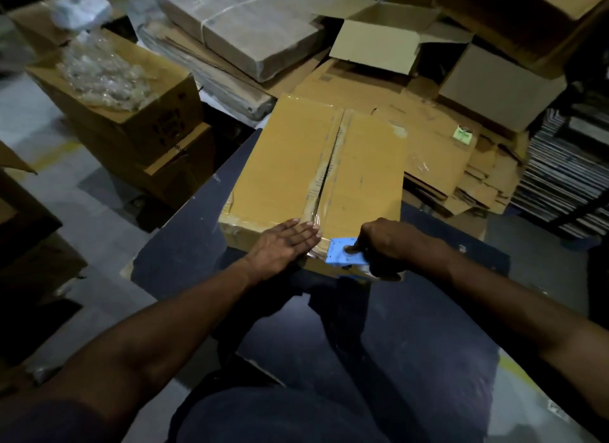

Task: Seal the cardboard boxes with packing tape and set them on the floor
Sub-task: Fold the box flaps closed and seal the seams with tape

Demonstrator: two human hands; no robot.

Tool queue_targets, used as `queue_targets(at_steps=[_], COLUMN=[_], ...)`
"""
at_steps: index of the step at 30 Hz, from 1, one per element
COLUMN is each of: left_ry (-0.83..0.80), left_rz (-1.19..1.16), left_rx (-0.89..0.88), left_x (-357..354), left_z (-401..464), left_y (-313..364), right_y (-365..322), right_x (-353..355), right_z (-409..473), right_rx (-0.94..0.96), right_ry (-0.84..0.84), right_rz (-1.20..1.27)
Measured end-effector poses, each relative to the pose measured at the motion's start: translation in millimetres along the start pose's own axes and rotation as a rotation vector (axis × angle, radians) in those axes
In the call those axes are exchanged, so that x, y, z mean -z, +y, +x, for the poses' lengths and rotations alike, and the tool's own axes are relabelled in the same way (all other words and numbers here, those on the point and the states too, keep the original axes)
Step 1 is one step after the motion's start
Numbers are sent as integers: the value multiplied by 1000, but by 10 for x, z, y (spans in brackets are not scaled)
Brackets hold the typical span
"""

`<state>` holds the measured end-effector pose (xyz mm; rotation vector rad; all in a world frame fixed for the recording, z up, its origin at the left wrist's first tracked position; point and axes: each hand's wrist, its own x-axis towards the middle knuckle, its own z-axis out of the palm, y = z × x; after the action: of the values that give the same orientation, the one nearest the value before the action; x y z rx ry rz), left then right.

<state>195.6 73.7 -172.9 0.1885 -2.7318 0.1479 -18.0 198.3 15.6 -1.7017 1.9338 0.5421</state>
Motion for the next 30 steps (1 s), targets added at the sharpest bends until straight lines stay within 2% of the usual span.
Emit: queue_targets(at_steps=[8,13,16,19,24,27,30], left_ry=[40,-15,-101,-58,-4,55,50], left_rz=[-86,-118,-72,-64,-201,-279,-211], left_rx=[6,-48,-93,2,79,117,57], left_x=[-43,74,234,283,-13,-74,-149], left_z=[-16,-91,-195,-132,409,405,353], left_y=[-28,-216,-416,-123,798,820,776], right_y=[587,370,204,169,231,298,398], right_x=[-240,-103,-111,-138,-115,-157,-250], right_z=[-259,-273,-227,-198,-252,-303,-355], right_rx=[-159,-68,29,61,108,97,100], right_ry=[-30,-107,-124,-31,-30,-47,-41], right_rz=[55,109,18,-30,-46,-63,-50])
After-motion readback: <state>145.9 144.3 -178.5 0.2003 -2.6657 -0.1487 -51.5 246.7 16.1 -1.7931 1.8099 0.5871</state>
